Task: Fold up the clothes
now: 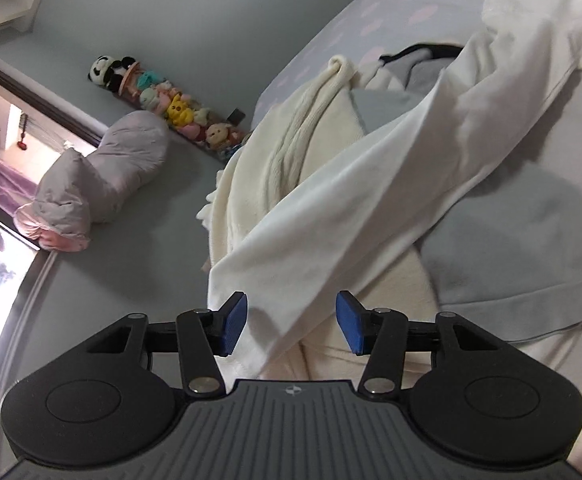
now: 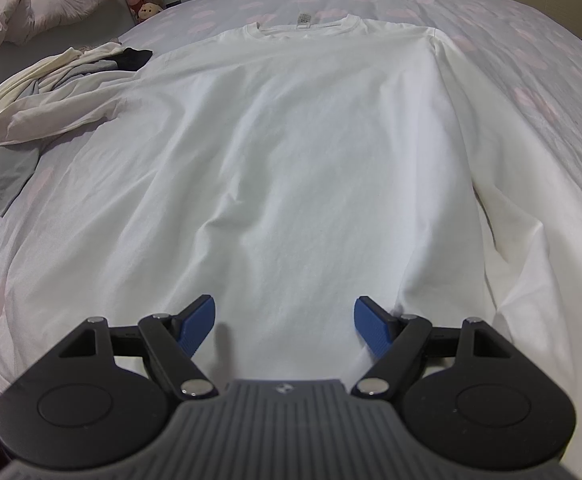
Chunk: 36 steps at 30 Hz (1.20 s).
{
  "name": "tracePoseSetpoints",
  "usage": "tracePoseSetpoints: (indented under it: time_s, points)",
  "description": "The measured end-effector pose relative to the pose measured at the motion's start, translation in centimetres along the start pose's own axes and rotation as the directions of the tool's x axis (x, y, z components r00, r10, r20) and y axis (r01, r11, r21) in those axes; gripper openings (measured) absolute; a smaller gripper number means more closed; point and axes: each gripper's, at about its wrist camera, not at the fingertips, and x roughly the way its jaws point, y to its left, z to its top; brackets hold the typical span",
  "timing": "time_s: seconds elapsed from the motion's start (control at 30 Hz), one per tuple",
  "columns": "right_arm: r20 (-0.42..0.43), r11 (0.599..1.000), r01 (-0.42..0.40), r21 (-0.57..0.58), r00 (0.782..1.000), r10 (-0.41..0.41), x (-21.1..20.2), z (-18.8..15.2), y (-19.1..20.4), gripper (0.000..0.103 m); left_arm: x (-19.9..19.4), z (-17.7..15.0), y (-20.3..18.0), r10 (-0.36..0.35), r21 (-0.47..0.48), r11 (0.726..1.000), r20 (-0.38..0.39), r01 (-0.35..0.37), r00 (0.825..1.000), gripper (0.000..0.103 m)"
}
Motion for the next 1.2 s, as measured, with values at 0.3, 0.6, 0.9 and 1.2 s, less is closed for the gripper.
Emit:
tracePoseSetpoints:
  time_s: [0.3,0.6,0.9,1.2]
  points:
    - [-0.002,1.000,-0.002,0.000,1.000,0.002,-0.1,-0.1,-0.1,0.079,-2.3,1.3,3.0,-0.038,-0.084,0.996,0.034,0.041,0.999,0.005]
    - [-0.002,1.000,-0.002,-0.002,1.000,0.002,-0.1,-0.1,-0.2,0.079,-2.1,6.3,9.3,-0.097,-0.260,0.960,0.036,0.103,0.995,0.000]
    - [-0.002,1.000,-0.008,0.003,1.000,0.008,0.2,-0.1,-0.1,0.079,5.5,6.6,13.1,-0.069,-0.459,0.888,-0.157,-0.011,0.985,0.000]
    - [-0.004,0.999,-0.029,0.013,1.000,0.029,0.4,0.3,-0.4,0.079,2.1,5.6,13.1,-0.136,-0.545,0.834,-0.047,0.088,0.990,0.007]
